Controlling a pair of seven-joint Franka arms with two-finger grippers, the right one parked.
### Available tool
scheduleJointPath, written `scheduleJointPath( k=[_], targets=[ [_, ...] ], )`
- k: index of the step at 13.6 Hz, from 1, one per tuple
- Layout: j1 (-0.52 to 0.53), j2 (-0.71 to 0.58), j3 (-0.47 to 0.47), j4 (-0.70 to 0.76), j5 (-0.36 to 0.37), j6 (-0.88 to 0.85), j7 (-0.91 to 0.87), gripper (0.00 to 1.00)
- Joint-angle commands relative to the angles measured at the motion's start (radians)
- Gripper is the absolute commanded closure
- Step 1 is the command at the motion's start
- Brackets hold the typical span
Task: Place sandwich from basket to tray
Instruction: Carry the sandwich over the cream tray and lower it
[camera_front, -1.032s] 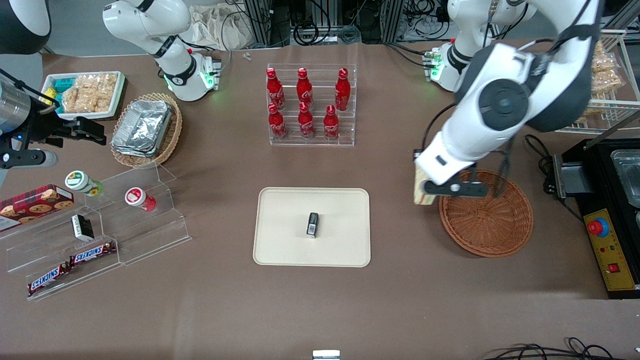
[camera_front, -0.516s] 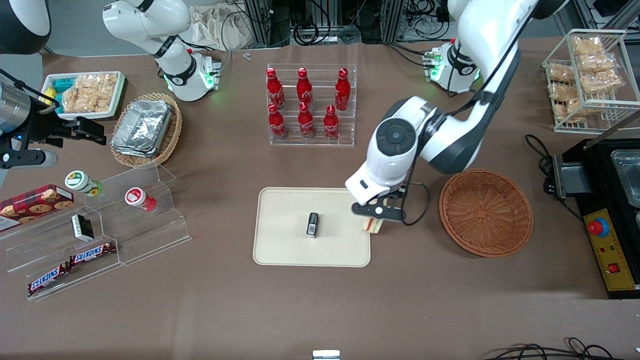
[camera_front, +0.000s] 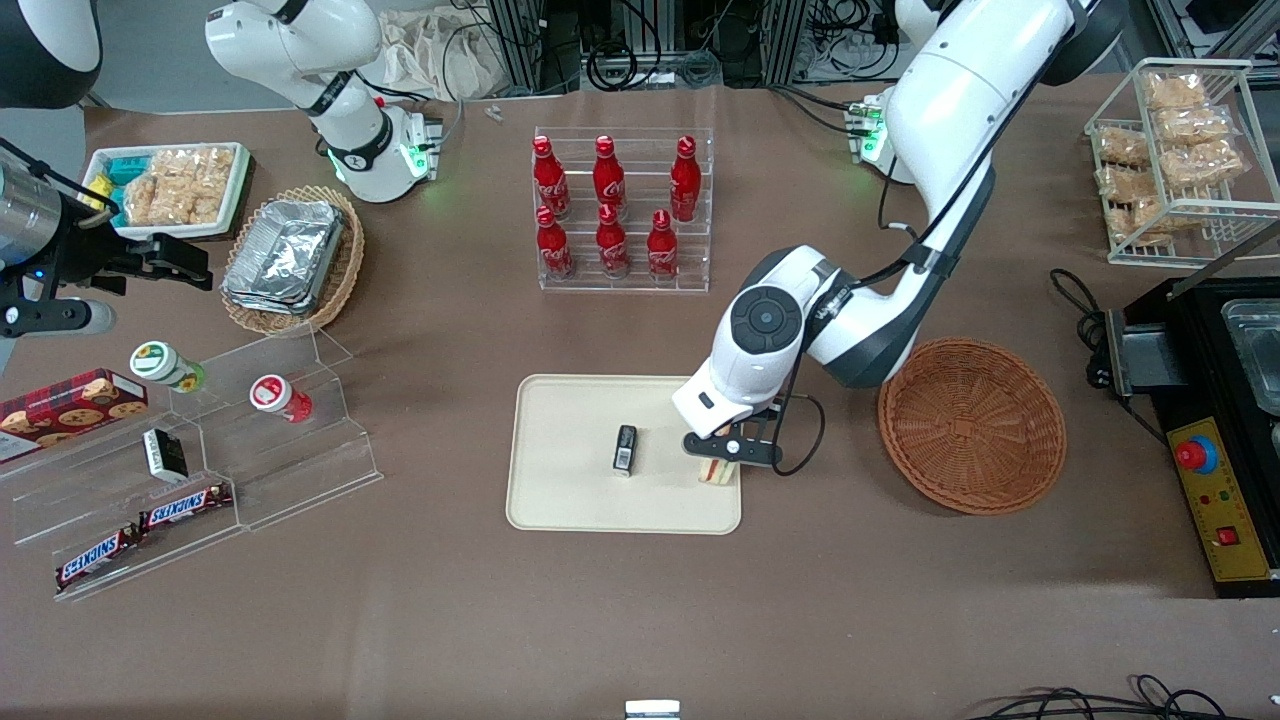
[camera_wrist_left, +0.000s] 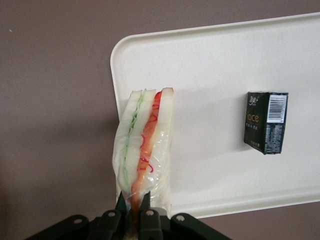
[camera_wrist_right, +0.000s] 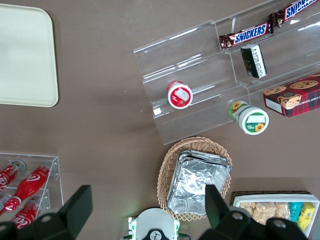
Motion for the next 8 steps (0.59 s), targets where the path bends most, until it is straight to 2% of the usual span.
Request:
scheduleJointPath(
  k=[1,5,6,7,8],
  targets=[
    [-0.01,0.039,0.002,0.037,0.023,0.009,-0.043,0.87],
    [-0.01,0.043,0.002,0.034,0.024,0.006,-0.094,0.69],
    [-0.01,0.043,0.002,0.031,0.024,0.006,-0.098,0.67],
    [-0.009,0.043,0.002,0.029,0.021,0.006,-0.1,0.51],
    [-0.009,0.043,0.002,0.029,0.015,0.001,-0.101,0.13]
  ],
)
